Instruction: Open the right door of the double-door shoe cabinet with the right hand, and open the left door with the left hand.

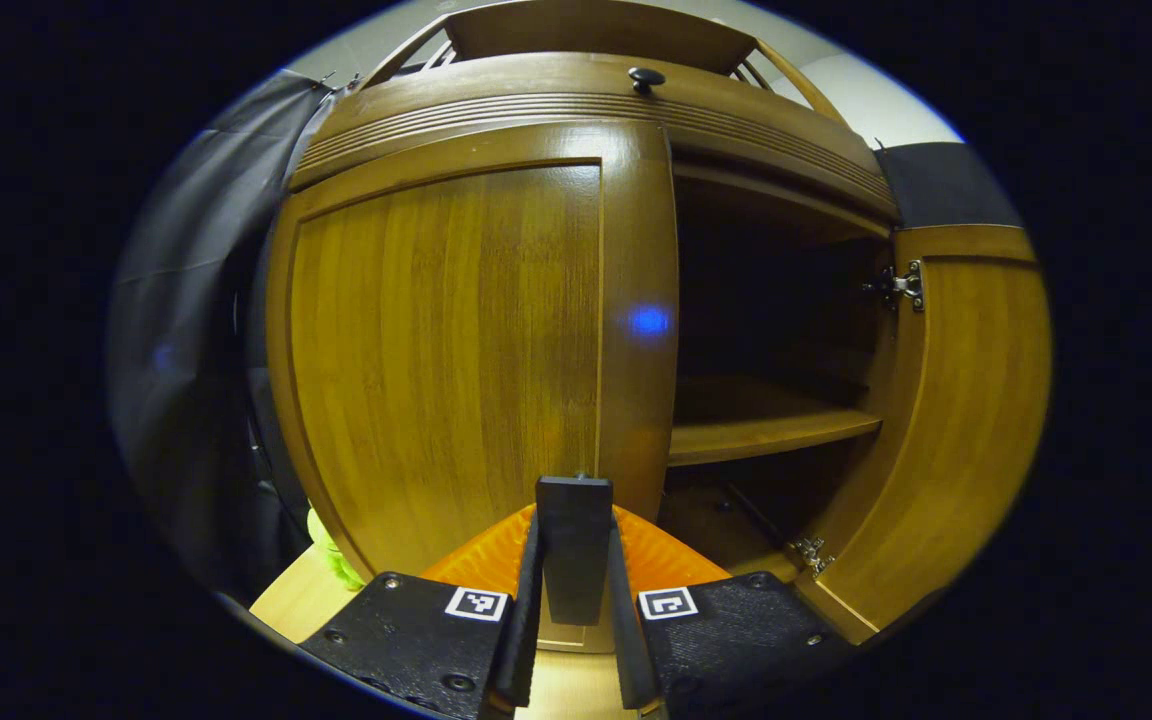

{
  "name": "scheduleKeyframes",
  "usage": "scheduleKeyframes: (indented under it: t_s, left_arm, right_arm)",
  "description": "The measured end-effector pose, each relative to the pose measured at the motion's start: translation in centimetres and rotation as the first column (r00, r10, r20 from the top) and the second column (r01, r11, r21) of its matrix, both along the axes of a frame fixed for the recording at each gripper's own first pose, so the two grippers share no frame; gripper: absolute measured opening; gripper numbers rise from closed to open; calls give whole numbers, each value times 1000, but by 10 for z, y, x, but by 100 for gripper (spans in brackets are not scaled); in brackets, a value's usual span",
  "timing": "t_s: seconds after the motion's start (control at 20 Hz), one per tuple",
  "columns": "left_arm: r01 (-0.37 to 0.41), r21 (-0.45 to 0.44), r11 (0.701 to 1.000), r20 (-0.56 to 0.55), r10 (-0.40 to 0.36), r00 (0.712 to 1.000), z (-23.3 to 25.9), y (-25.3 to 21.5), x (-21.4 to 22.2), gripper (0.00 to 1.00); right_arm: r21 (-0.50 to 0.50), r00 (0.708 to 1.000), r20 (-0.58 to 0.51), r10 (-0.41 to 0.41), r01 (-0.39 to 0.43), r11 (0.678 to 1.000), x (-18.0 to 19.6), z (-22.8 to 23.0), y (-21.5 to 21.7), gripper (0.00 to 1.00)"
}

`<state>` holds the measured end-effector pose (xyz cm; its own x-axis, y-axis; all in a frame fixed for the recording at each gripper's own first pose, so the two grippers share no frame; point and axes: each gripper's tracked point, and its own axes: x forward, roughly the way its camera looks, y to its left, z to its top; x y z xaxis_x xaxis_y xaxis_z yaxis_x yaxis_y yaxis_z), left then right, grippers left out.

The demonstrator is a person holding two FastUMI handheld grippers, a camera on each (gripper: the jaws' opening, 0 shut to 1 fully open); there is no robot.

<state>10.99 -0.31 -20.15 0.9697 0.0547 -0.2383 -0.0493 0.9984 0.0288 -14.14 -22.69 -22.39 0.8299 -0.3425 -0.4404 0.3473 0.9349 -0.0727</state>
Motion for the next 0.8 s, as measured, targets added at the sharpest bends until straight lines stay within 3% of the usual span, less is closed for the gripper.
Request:
scheduleKeyframes:
  t_s: [0.35,0.45,0.8]
  left_arm:
    - [-57,-10,998,17,58,998,9,14,-51,35]
    - [-78,-1,997,19,78,997,12,20,-64,29]
    - [-149,3,989,16,149,989,16,44,-105,25]
  right_arm:
    - [34,998,-3,67,-67,997,1,1,5,37]
    - [41,996,-6,84,-83,996,1,0,4,37]
    - [63,993,-9,116,-115,991,2,-4,6,37]
